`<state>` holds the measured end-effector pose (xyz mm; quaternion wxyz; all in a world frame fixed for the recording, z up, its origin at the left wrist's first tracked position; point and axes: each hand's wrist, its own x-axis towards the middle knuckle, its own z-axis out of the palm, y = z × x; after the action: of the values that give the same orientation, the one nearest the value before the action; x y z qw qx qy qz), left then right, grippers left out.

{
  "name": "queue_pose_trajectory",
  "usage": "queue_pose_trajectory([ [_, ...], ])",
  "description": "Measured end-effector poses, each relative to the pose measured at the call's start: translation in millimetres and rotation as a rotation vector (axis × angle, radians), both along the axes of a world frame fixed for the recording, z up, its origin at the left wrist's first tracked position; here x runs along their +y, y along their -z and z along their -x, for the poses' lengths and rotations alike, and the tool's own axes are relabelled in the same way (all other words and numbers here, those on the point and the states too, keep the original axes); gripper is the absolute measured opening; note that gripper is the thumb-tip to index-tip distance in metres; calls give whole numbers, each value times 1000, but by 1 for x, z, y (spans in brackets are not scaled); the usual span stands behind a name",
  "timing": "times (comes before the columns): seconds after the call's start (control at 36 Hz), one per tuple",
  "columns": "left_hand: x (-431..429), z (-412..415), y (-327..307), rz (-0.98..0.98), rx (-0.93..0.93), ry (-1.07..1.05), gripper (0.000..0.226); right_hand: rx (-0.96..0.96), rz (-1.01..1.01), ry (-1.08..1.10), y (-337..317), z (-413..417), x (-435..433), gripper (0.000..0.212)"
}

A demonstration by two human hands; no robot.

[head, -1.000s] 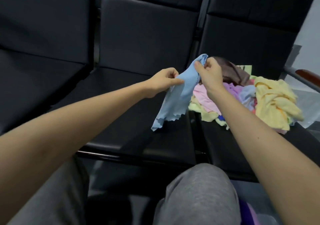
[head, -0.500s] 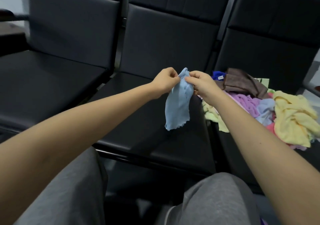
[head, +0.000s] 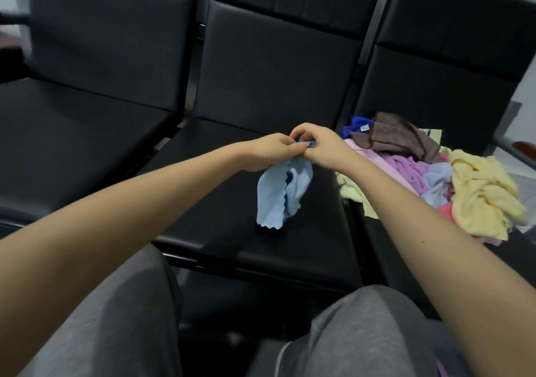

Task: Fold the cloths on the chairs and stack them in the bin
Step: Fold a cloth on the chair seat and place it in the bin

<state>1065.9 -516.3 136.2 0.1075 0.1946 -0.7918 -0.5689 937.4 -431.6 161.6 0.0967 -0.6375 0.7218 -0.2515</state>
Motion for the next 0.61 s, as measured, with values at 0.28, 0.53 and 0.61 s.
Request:
queue_pose_trajectory([
  [0.28, -25, -20, 9, 698, -410, -57, 9, 1, -22, 148, 5, -2, -7, 19],
  [0.53, -75, -50, 7, 857, -320, -242, 17, -5, 14, 425, -6, 25, -7, 27],
  [0.61, -87, -54, -7, 899, -228, -376, 29, -97, 81, 468, -11, 33, -11, 25],
])
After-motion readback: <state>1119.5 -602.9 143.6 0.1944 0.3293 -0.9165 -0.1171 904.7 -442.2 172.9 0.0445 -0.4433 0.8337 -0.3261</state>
